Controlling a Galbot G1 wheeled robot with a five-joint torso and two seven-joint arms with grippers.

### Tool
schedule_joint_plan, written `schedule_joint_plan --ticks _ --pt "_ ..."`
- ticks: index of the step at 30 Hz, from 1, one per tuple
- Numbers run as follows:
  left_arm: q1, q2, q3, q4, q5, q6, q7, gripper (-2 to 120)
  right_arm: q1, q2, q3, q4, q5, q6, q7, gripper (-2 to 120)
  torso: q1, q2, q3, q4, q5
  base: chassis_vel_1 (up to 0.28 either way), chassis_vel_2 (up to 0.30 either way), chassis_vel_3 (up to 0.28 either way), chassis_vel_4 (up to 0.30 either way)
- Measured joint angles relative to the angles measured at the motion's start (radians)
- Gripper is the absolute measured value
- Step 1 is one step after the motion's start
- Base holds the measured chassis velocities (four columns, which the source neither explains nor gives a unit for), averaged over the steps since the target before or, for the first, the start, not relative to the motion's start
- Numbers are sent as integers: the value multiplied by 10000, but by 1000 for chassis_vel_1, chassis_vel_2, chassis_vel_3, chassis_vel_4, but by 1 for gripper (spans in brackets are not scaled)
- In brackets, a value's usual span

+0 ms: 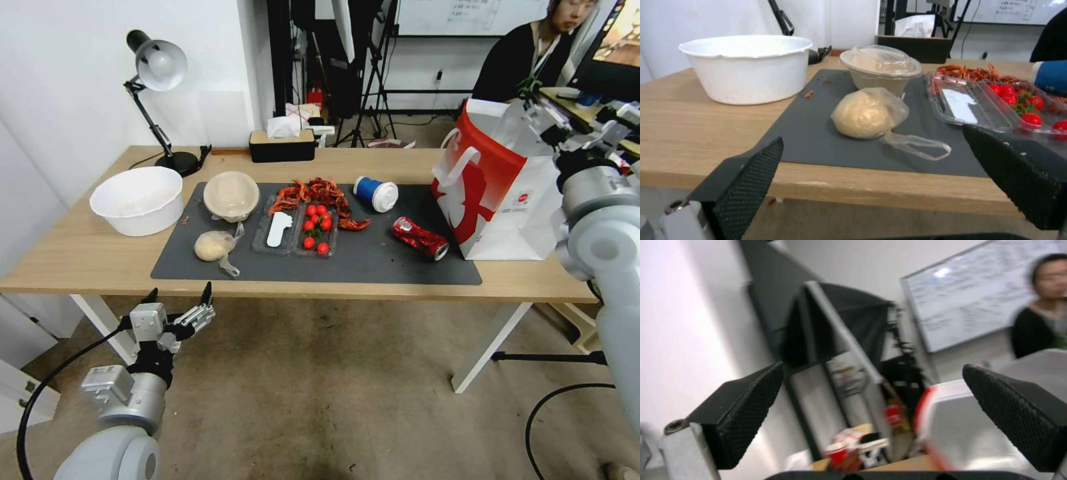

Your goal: Pick up the trash from the table and place it into the takeout bag.

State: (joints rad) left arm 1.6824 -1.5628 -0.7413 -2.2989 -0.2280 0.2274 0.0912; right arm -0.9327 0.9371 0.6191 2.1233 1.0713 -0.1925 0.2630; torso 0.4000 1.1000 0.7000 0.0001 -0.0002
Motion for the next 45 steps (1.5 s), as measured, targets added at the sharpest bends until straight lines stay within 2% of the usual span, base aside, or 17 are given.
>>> schedule_joint_plan --ticks 2,3,6,9,10,15,17,20,22,23,24,27,31,32,36,45 --pt "0 2 0 9 0 -21 1 100 -200 26 0 111 -124 81 -210 100 0 0 0 0 -2 0 0 0 0" --pt "-1 9 0 36 -1 -89 4 100 -712 122 -20 330 -487 307 -752 100 0 0 0 -2 0 0 0 0 0" --pt "0 13 0 46 -2 -112 7 100 -921 171 -42 415 -656 405 -984 100 -1 0 0 -7 7 0 0 0 0" --pt "0 17 -1 58 -4 -142 9 100 -1290 279 -62 544 -1030 611 -1336 100 -1 0 -1 1 0 0 0 0 0" --pt "0 23 1 68 -6 -149 13 100 -1586 377 -122 643 -1320 750 -1588 100 -3 0 -1 -7 5 0 0 0 0" --pt "1 32 -2 71 -9 -157 13 100 -1741 429 -143 674 -1535 836 -1708 100 -4 0 -1 -6 5 0 0 0 0" --pt "2 36 -3 76 -12 -169 13 100 -1910 532 -167 779 -1854 970 -1857 100 -3 0 -1 5 -6 0 0 0 0" --pt "2 50 -1 87 -22 -186 16 100 -2291 727 -277 960 -2354 1137 -2065 100 -3 0 -1 4 -4 0 0 0 0" --pt "2 80 -3 115 -39 -233 21 100 -3081 1023 -462 1094 -3556 1468 -2271 100 -2 -2 0 0 7 0 0 0 0" --pt "2 80 -3 115 -39 -233 21 100 -3081 1023 -462 1094 -3556 1468 -2271 100 -2 -2 0 0 7 0 0 0 0" --pt "2 91 -2 127 -43 -268 30 100 -3381 1119 -513 1121 -4107 1588 -2298 100 -4 -1 -2 -3 -2 0 0 0 0" --pt "7 109 0 149 -48 -327 46 100 -3779 1250 -565 1168 -4744 1740 -2267 100 -3 -1 -1 -1 -2 0 0 0 0" --pt "39 208 5 271 -73 -687 220 100 -5757 1851 -1009 1354 -6843 2191 -1420 100 -3 -1 -1 -2 1 0 0 0 0" --pt "39 208 5 271 -73 -687 220 100 -5757 1851 -1009 1354 -6843 2191 -1420 100 -3 -1 -1 -2 1 0 0 0 0" --pt "17 296 11 327 -94 -854 323 100 -6993 2370 -1586 1108 -8534 2963 -611 100 -3 -1 -1 -2 1 0 0 0 0" --pt "-32 381 18 440 -142 -951 353 100 -7611 2749 -2191 504 -9240 3739 -290 100 -1 0 0 -1 1 0 0 0 0"
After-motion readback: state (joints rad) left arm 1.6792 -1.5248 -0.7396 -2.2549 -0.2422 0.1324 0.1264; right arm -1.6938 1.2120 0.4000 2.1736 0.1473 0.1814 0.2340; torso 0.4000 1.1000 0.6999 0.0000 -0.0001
